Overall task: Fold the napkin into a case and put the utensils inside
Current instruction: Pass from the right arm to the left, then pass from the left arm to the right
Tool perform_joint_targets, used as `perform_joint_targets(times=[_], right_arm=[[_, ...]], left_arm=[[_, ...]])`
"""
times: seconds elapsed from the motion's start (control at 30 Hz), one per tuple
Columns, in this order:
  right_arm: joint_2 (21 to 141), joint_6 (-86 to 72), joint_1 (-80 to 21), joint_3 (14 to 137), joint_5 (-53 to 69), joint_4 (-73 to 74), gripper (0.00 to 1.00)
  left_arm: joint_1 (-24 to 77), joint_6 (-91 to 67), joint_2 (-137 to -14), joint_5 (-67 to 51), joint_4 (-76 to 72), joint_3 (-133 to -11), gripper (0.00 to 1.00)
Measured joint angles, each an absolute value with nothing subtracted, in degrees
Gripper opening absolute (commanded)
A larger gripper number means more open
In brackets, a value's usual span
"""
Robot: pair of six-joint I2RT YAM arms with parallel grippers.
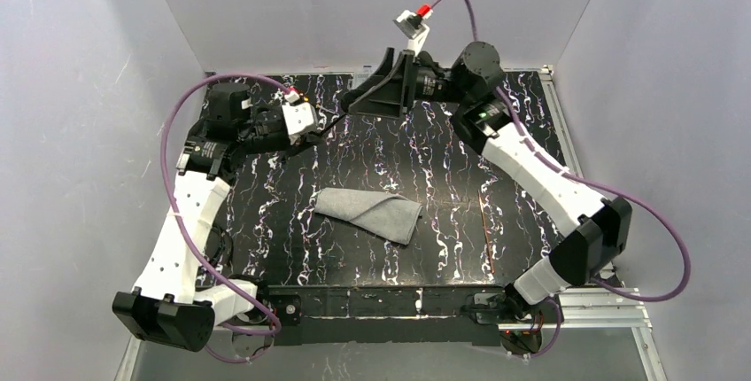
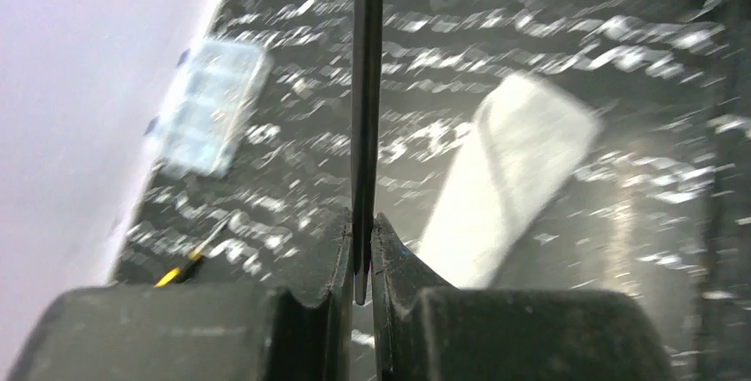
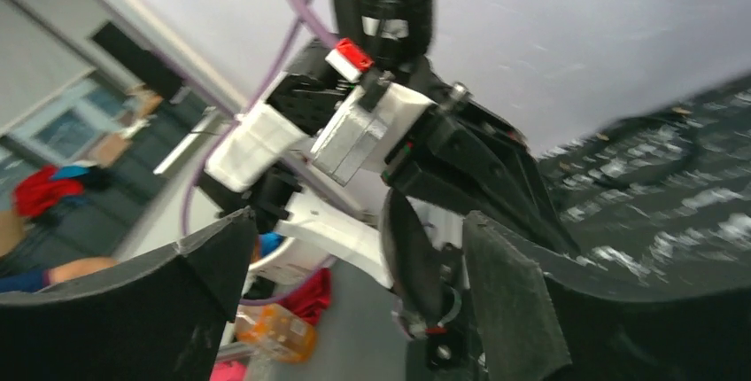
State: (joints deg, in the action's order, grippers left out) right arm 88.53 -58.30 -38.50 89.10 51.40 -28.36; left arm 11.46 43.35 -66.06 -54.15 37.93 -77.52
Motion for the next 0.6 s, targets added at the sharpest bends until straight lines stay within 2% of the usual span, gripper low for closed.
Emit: perform_joint_targets(times=[0.23, 0.43, 0.53, 0.6], right_arm=[[82.2, -48.1, -30.7, 88.2, 49.6, -3.6, 0.99], [82.2, -42.8, -29.9, 88.2, 44.6, 15.9, 0.99], [82.8, -41.3, -30.0, 88.2, 40.1, 24.3, 0.87], [82.5, -41.9, -30.0, 86.3, 37.5, 26.2, 0.83]], left_arm=[[11.5, 60.0, -63.7, -35.9, 21.6, -63.7, 0.0], [12.6, 75.8, -59.7, -29.1, 2.3, -48.5, 0.0], [13.9, 82.9, -59.7, -27.6, -6.8, -46.3, 0.0], [14.5, 88.5, -59.8, -27.4, -12.6, -45.3, 0.0]])
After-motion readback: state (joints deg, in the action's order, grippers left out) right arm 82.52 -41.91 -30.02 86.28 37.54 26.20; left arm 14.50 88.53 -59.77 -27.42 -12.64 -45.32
